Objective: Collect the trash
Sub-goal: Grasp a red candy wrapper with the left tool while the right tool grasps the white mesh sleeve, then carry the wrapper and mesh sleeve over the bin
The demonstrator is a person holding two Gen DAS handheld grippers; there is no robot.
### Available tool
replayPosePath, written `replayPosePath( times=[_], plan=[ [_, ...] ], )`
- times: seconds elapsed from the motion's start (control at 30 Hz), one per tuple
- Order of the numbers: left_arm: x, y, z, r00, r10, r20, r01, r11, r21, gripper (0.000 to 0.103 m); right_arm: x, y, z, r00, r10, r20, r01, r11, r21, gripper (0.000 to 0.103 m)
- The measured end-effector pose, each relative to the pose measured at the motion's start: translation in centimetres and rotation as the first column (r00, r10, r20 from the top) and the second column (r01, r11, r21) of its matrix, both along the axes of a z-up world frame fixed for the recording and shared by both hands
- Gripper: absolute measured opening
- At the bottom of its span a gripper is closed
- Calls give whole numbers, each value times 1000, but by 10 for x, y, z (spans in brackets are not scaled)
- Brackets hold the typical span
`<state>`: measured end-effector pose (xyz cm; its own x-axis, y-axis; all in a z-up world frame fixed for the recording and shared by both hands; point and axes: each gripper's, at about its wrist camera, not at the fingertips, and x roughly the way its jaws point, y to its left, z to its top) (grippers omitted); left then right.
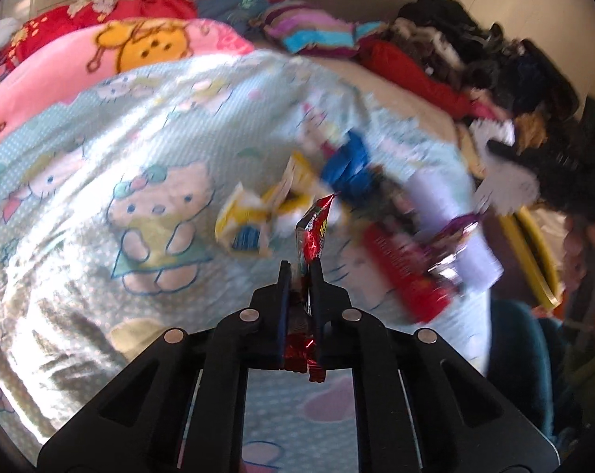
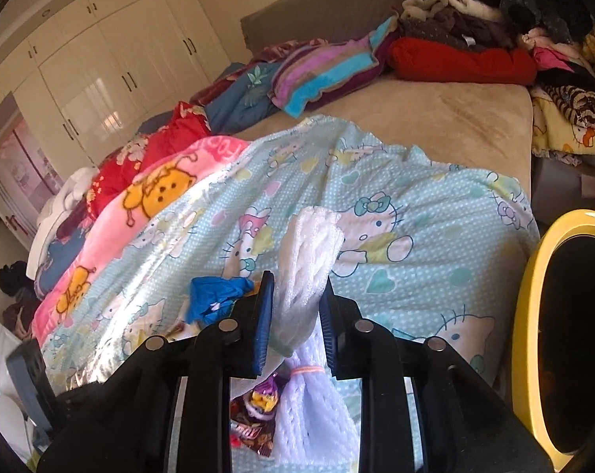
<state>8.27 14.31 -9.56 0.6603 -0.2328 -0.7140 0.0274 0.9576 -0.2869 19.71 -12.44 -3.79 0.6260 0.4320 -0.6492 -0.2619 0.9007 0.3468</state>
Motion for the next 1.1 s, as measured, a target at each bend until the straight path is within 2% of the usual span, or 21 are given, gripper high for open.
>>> replayPosePath(
  times=[0.13, 0.27, 0.4, 0.5, 0.7, 0.9, 1.1],
  plan=[
    [-2, -9, 19, 999, -12, 52, 13, 999, -29, 5, -12, -4, 9, 999, 6, 53, -6, 1000, 5, 22],
    [7, -23, 33, 998, -13, 67, 17, 999, -51, 5, -22, -17, 24, 995, 15, 95, -18, 999, 26, 21],
    [6, -40, 46, 994, -20, 108, 29, 996, -85, 4, -35, -30, 41, 988, 20, 151, -20, 1000, -5, 21],
    [4, -52, 53, 991, -48, 127, 56, 997, -59, 4, -43, -39, 45, 984, 5, 176, -3, 1000, -11, 21],
    [9, -63, 59, 991, -45, 123, 53, 997, -62, 4, -43, -63, 41, 988, -42, 150, 38, 999, 27, 21],
    [12, -79, 71, 989, -59, 138, 64, 997, -33, 4, -45, -84, 42, 985, -78, 154, 73, 997, 41, 21],
    [21, -97, 85, 984, -78, 162, 84, 996, -28, 4, -50, -104, 43, 977, -120, 176, 119, 993, 16, 21]
  ],
)
